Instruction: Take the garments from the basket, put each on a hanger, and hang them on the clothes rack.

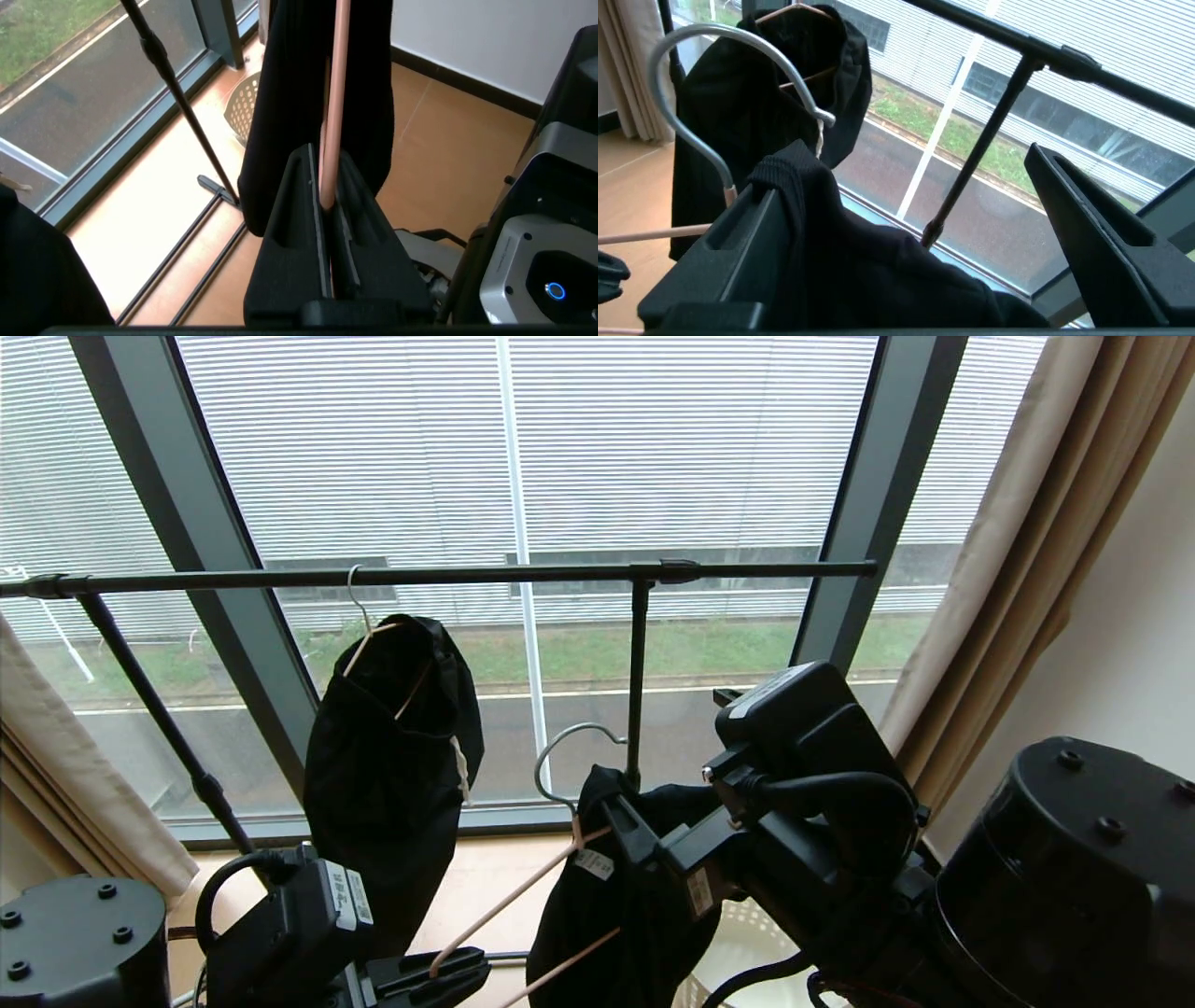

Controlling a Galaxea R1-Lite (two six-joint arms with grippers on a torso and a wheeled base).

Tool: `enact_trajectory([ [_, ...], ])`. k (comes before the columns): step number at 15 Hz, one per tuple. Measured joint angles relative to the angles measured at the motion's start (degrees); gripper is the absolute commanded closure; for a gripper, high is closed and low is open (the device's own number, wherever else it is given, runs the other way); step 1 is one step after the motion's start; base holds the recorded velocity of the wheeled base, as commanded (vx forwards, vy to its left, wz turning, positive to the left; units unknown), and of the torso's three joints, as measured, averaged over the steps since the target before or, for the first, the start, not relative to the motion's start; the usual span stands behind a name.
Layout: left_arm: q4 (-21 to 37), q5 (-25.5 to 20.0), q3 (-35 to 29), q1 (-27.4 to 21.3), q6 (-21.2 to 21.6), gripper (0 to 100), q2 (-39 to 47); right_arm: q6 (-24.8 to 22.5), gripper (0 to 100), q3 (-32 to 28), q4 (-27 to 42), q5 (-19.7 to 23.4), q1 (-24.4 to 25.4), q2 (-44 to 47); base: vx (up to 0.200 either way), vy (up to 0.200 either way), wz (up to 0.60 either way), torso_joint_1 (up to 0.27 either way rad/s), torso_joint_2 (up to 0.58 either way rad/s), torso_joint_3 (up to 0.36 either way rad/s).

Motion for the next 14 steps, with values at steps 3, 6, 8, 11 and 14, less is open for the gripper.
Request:
enact_trajectory([
  [3, 0.0, 0.0, 0.0, -0.1, -0.1, 100, -0.4, 0.4, 0, 0.0, -0.1, -0.1, 0.0, 1.0, 0.0, 0.0, 0.0, 0.0, 0.0, 0.0],
  [6, 0.0, 0.0, -0.3, 0.0, -0.3, 100, -0.5, 0.5, 0, 0.3, -0.1, -1.2, 0.7, 1.0, 0.0, 0.0, 0.0, 0.0, 0.0, 0.0],
  [8, 0.0, 0.0, -0.5, 0.3, -0.5, 100, -0.3, 0.4, 0, 0.4, -0.2, -1.6, 1.2, 1.0, 0.0, 0.0, 0.0, 0.0, 0.0, 0.0],
  [11, 0.0, 0.0, -0.6, 0.7, -0.6, 100, -0.3, 0.4, 0, 0.9, -0.2, -1.7, 2.2, 0.9, 0.0, 0.0, 0.0, 0.0, 0.0, 0.0],
  [14, 0.0, 0.0, -1.1, 1.7, -0.6, 100, -0.3, 0.3, 0, 1.3, -0.2, -1.8, 2.6, 0.5, 0.0, 0.0, 0.0, 0.0, 0.0, 0.0],
])
